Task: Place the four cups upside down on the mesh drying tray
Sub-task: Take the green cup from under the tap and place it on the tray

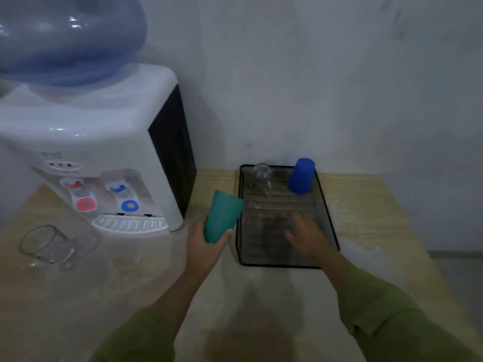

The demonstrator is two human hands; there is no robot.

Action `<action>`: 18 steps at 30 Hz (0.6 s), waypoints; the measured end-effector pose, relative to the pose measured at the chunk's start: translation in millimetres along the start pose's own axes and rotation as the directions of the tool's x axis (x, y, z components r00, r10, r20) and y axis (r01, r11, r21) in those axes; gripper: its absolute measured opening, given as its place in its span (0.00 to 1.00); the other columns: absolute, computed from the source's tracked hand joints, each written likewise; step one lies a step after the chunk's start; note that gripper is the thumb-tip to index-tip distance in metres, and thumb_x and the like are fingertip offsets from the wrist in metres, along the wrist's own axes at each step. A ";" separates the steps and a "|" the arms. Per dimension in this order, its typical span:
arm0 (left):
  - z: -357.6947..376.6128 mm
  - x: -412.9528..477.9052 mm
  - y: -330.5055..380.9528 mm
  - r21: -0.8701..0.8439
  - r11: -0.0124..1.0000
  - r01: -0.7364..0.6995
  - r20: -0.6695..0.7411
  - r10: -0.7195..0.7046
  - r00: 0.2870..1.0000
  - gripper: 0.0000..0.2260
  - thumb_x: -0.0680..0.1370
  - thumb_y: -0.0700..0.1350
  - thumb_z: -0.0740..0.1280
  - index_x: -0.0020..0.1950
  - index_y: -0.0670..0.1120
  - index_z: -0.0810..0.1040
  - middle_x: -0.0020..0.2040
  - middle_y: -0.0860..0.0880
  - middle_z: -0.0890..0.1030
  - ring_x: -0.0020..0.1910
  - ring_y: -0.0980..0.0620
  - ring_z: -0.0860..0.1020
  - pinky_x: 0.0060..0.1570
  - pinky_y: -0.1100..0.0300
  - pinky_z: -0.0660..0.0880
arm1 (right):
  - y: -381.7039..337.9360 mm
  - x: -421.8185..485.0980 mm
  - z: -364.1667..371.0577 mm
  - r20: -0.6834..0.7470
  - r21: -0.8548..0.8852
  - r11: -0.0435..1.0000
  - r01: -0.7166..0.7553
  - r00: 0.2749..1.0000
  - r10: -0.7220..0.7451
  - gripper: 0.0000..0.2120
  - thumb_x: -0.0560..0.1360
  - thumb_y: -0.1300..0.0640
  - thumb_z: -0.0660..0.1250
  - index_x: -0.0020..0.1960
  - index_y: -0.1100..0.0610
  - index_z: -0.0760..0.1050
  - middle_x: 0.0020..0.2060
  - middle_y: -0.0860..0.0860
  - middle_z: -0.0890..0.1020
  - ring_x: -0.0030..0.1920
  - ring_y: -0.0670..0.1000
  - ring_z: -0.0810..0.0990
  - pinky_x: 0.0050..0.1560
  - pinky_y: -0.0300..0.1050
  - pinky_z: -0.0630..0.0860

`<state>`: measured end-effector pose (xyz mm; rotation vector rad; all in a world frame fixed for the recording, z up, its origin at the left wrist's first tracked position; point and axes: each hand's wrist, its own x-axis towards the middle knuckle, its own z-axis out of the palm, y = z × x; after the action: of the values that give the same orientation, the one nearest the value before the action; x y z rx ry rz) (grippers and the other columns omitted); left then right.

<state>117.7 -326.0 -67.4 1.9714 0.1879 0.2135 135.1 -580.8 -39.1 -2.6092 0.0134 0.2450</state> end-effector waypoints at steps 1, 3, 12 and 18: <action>2.2 3.1 4.0 0.012 1.000 -0.021 0.013 0.021 1.000 0.21 0.67 0.53 0.76 0.54 0.48 0.74 0.50 0.46 0.78 0.46 0.51 0.78 0.38 0.65 0.70 | 2.6 0.4 -0.3 -0.013 -0.038 0.999 -0.012 1.000 0.011 0.25 0.75 0.57 0.65 0.70 0.60 0.64 0.68 0.59 0.70 0.67 0.58 0.69 0.67 0.53 0.70; 12.0 10.0 14.5 0.040 0.998 -0.058 0.039 0.056 0.998 0.22 0.66 0.54 0.75 0.54 0.51 0.71 0.50 0.49 0.75 0.45 0.56 0.75 0.37 0.68 0.69 | 12.7 2.7 -1.4 -0.037 -0.118 0.992 -0.048 0.998 0.044 0.28 0.76 0.57 0.64 0.72 0.61 0.60 0.72 0.61 0.63 0.72 0.60 0.62 0.72 0.53 0.64; 85.2 49.0 63.1 0.221 0.964 -0.147 0.212 0.099 0.972 0.29 0.64 0.54 0.76 0.60 0.50 0.68 0.55 0.50 0.73 0.52 0.52 0.73 0.46 0.60 0.73 | 68.0 9.8 -4.3 0.125 -0.170 0.968 -0.186 0.970 0.209 0.36 0.81 0.52 0.55 0.76 0.63 0.36 0.77 0.62 0.37 0.77 0.62 0.40 0.77 0.58 0.49; 125.3 67.6 86.3 0.283 0.935 -0.216 0.298 0.129 0.946 0.30 0.65 0.54 0.76 0.63 0.52 0.70 0.56 0.48 0.71 0.57 0.48 0.72 0.54 0.55 0.73 | 82.5 6.2 8.3 0.145 -0.069 0.989 -0.129 0.980 0.137 0.39 0.80 0.52 0.58 0.75 0.63 0.33 0.75 0.60 0.32 0.77 0.63 0.39 0.77 0.57 0.47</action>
<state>215.8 -456.0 -33.2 2.3109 -0.1456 0.0208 135.2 -648.0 -88.1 -2.6449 0.1307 0.4954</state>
